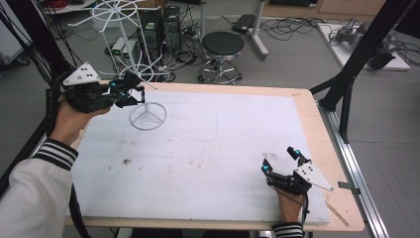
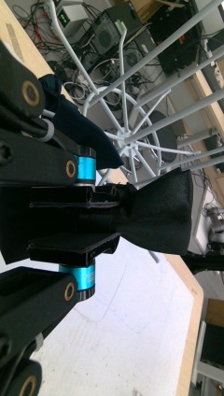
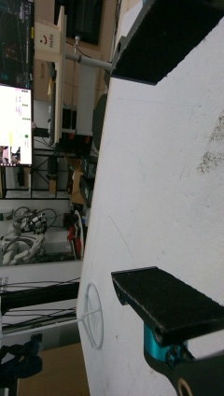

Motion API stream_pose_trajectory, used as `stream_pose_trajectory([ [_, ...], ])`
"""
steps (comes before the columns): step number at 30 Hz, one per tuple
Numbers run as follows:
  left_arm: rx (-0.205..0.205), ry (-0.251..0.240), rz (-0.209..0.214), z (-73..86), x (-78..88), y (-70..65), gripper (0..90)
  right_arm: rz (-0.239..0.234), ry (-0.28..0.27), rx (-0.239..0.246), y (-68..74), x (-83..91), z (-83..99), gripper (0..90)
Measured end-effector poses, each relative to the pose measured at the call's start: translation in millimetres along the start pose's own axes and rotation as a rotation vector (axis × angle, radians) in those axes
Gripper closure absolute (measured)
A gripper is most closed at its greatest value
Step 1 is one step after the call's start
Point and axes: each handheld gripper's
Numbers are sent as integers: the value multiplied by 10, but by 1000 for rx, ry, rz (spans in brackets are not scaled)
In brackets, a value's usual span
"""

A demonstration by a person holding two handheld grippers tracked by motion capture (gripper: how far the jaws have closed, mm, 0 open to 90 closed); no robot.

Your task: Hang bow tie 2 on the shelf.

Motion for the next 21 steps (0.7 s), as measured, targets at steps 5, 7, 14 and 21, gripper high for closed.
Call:
stream_pose_trajectory([
  [5, -4, 8, -6, -12, -45, 15, 763, 0, 0, -1, 1, 1, 0, 35],
  [7, -7, 13, -11, -18, -61, 24, 763, 0, -1, 0, 0, 1, 0, 35],
  [14, -5, 32, -25, -36, -103, 65, 763, 0, -1, 0, 0, 1, 0, 35],
  [21, 3, 59, -30, -25, -172, 93, 760, 1, -1, -2, 4, 0, 0, 35],
])
Point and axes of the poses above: each handheld gripper's, and its own axes: x roughly backward along the jaws, z roughly out of its underside, y roughly to its left, and after that the axes turned 9 degrees about -z, right-handed
